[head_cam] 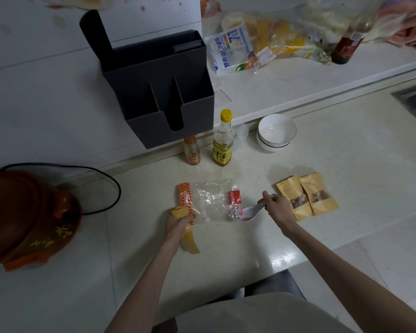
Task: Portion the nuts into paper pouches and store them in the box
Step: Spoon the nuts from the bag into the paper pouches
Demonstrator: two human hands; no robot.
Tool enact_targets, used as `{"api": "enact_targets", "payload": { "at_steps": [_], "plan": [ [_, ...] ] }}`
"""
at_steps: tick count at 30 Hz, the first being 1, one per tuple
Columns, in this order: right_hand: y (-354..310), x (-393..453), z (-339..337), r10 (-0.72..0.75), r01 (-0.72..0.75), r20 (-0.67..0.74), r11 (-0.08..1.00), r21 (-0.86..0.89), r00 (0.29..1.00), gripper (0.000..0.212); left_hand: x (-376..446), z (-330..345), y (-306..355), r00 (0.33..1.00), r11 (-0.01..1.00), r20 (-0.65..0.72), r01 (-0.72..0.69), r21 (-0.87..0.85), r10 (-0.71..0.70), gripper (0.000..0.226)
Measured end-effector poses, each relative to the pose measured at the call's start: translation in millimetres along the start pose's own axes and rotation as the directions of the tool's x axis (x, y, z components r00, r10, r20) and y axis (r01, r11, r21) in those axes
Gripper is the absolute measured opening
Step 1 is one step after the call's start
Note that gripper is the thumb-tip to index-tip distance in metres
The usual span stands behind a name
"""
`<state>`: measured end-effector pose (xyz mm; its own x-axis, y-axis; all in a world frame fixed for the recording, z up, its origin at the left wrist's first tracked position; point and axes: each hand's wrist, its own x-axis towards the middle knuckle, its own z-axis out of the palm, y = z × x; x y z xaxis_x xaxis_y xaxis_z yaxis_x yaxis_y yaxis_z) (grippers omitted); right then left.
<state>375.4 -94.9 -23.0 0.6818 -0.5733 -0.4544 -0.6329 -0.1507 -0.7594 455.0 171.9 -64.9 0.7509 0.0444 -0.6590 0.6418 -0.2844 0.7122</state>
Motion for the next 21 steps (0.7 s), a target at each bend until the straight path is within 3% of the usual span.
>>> {"api": "enact_targets", "payload": {
  "at_steps": [4,9,15,21],
  "plan": [
    [5.5,3.4,0.0,0.039,-0.041,0.025,0.995,0.087,0.999,0.040,-1.1,6.2,-1.2,0.998,0.997,-0.053,0.036,-0.067,-0.039,0.029],
    [9.5,6.8,0.6,0.090,-0.095,0.037,0.980,0.173,0.995,0.038,-0.6,7.4,2.7,0.986,0.998,-0.153,-0.069,-0.007,0.067,0.039],
    [8.3,8.0,9.9,0.119,-0.130,0.062,0.961,0.245,0.991,0.036,7.6,11.5,10.0,0.999,0.998,0.023,-0.050,0.037,0.049,0.026],
    [6.7,10.0,15.6,0.092,-0.096,0.024,0.971,0.220,0.995,0.036,18.2,15.6,5.0,0.991,0.992,0.052,0.123,0.018,-0.124,0.017]
  ]
}}
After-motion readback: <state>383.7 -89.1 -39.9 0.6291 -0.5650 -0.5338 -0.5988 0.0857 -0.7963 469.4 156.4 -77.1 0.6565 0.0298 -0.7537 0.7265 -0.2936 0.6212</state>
